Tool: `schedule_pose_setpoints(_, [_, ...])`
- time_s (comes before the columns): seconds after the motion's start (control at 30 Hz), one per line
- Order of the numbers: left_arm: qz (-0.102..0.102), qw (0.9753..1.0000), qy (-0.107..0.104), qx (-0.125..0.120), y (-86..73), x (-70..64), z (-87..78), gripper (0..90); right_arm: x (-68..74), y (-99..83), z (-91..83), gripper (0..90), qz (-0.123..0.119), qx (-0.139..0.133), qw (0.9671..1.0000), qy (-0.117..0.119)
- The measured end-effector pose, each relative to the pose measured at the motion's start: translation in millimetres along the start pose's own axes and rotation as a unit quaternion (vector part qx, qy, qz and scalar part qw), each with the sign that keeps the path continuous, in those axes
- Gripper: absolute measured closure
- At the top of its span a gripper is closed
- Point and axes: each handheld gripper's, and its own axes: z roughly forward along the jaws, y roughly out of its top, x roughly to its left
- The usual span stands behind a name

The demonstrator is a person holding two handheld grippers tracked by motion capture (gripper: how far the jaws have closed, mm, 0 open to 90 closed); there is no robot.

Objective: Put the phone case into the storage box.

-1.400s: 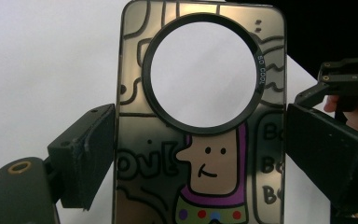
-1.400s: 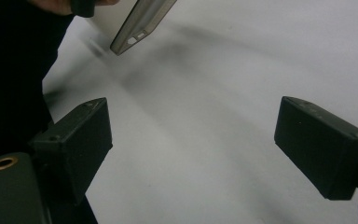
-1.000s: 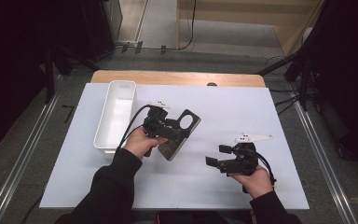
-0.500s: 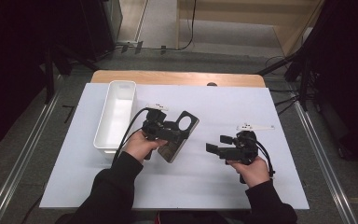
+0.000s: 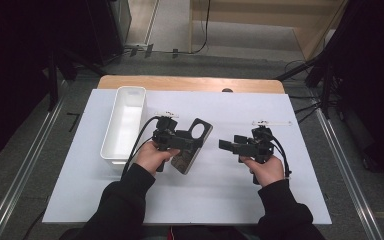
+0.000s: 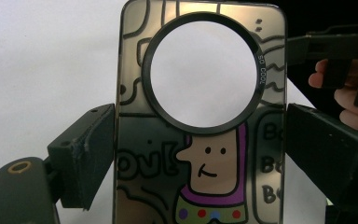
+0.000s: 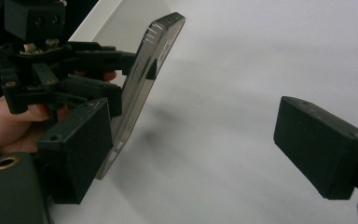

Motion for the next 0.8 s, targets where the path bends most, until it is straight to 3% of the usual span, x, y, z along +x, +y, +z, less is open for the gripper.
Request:
schedule_pose_setpoints(0.07, [0.000, 1.0000, 0.005, -0.001, -0.1, 0.3, -0.2, 11.1, 2.2, 4.6, 1.3, 15.4, -0.003, 0.004, 1.0000, -0.001])
schedule_pose_setpoints(0.53, [-0.012, 0.9999, 0.000, -0.004, 0.6, 3.8, -0.3, 11.1, 12.8, 25.8, 14.0, 15.7, -0.002, 0.015, 0.9999, -0.007])
schedule_pose_setpoints(0.8, [-0.022, 0.9998, 0.000, -0.004, 0.0, 5.2, 1.5, 11.1, 15.1, 35.7, 20.6, 20.3, 0.016, 0.019, 0.9997, -0.006])
